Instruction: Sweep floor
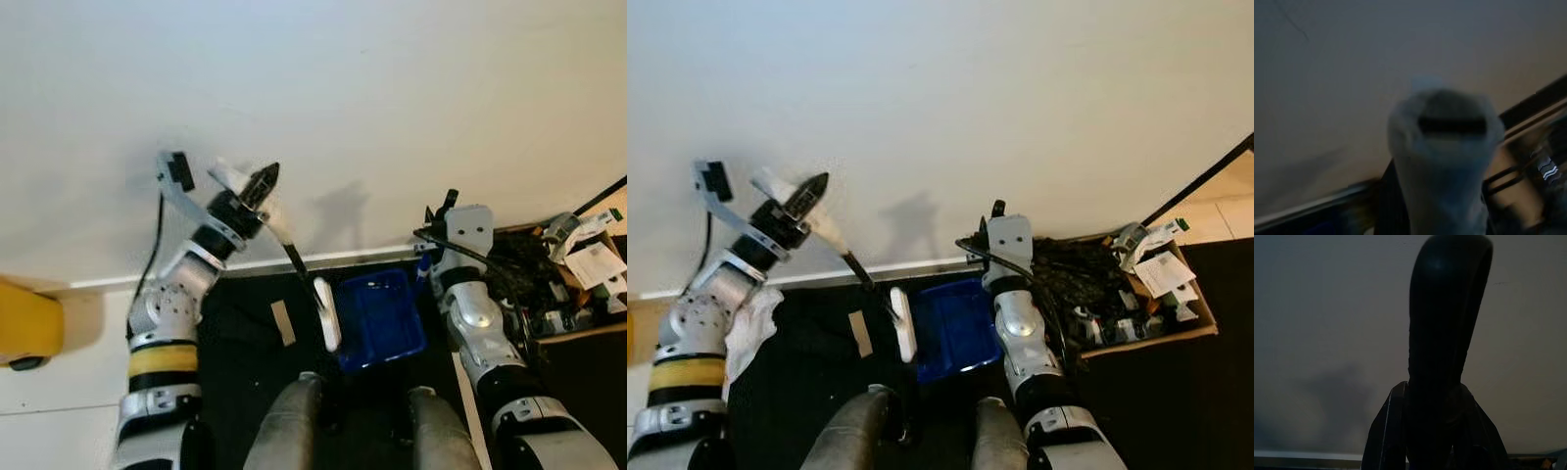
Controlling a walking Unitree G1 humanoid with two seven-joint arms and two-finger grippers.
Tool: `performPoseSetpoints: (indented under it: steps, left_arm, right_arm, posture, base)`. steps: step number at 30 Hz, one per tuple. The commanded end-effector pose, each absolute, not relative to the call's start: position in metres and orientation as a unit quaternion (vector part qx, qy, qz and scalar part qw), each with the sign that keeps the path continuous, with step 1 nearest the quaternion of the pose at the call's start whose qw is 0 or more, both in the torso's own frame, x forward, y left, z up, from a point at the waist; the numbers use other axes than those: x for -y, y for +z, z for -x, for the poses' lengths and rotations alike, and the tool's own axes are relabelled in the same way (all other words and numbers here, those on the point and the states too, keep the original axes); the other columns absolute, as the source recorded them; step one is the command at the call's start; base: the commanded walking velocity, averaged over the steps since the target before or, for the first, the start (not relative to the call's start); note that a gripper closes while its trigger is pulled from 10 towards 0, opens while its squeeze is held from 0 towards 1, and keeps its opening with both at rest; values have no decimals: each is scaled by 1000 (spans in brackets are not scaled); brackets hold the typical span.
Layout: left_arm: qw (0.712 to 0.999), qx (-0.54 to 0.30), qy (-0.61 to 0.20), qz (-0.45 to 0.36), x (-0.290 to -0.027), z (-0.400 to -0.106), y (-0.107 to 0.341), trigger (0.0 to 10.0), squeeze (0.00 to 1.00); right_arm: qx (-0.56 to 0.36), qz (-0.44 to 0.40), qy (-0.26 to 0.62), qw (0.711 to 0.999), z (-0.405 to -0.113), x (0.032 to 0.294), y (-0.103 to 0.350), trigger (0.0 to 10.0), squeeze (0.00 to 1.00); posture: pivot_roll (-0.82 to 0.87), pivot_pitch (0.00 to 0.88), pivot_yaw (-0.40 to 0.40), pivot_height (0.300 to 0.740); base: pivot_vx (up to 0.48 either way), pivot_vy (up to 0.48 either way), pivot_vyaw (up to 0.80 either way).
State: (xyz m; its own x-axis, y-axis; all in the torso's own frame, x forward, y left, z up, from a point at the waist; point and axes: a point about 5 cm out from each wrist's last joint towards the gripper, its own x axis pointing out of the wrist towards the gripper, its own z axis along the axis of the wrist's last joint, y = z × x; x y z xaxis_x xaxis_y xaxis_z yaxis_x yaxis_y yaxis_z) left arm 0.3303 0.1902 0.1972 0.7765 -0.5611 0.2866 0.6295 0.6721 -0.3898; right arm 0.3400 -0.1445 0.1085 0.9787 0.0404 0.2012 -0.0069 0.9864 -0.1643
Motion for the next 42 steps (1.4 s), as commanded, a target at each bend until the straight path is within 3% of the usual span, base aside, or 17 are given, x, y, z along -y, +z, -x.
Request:
performPoseSetpoints:
  steps: [1,2,5,10,16,22,26,28,30,31,32,34,35,36,38,39,42]
  left_arm:
    - [919,86,-332,196,-196,-326,204,10000,0]
    - [919,86,-332,196,-196,-326,204,10000,0]
    - [945,62,-314,66,-214,-323,202,10000,0]
    - [957,62,-281,23,-221,-327,200,10000,0]
    - [976,43,-206,49,-227,-333,203,10000,0]
    - [986,42,-158,39,-215,-326,218,10000,0]
    - [981,33,-183,51,-204,-324,224,10000,0]
    - [985,20,-160,62,-202,-325,221,10000,0]
    - [993,-52,-91,58,-199,-326,203,10000,0]
    - [990,-107,-55,79,-196,-322,188,10000,0]
    - [983,-112,-22,143,-191,-316,185,10000,0]
    - [975,-113,0,191,-187,-311,184,10000,0]
    - [975,-113,0,191,-187,-311,184,10000,0]
    - [958,-98,9,268,-182,-308,187,10000,0]
    - [958,-98,9,268,-182,-308,187,10000,0]
    - [962,-47,-83,257,-170,-301,205,10000,0]
    - [977,-6,-136,165,-165,-302,222,10000,0]
  right_arm:
    - [42,81,7,996,-330,148,81,10000,0]
    - [42,81,7,996,-330,148,81,10000,0]
    - [42,79,6,996,-330,148,81,10000,0]
    - [43,75,7,996,-330,147,82,10000,0]
    - [69,27,-7,997,-336,150,99,10000,0]
    - [111,-20,-28,993,-343,161,124,10000,0]
    - [113,-29,-39,992,-344,166,126,10000,0]
    - [112,-30,-42,992,-344,167,125,10000,0]
    - [111,-31,-45,992,-343,168,124,10000,0]
    - [111,-32,-46,992,-343,169,124,10000,0]
    - [112,-33,-49,992,-342,169,123,10000,0]
    - [111,-35,-50,992,-341,170,123,10000,0]
    - [111,-35,-50,992,-341,170,123,10000,0]
    - [110,-37,-52,992,-341,171,122,10000,0]
    - [110,-37,-52,992,-341,171,122,10000,0]
    - [118,-44,-53,991,-340,172,126,10000,0]
    - [142,-54,-51,987,-342,172,139,10000,0]
  posture:
    - [123,358,78,740]
    - [123,358,78,740]
    - [126,361,78,740]
    - [119,356,73,740]
    - [120,344,73,740]
    - [132,322,77,740]
    - [136,306,82,740]
    - [138,298,85,740]
    - [143,286,92,740]
    - [144,274,98,740]
    - [145,263,99,740]
    - [147,259,101,740]
    - [147,259,101,740]
    - [156,243,100,740]
    - [156,243,100,740]
    - [170,198,94,740]
    - [174,173,85,740]
  base:
    - [0,0,0]
    - [0,0,0]
    - [0,0,0]
    - [0,0,0]
    - [0,0,0]
    - [0,0,0]
    - [0,0,0]
    - [0,0,0]
    - [0,0,0]
    - [0,0,0]
    - [0,0,0]
    - [0,0,0]
    - [0,0,0]
    - [0,0,0]
    - [0,0,0]
    - [0,0,0]
    - [0,0,0]
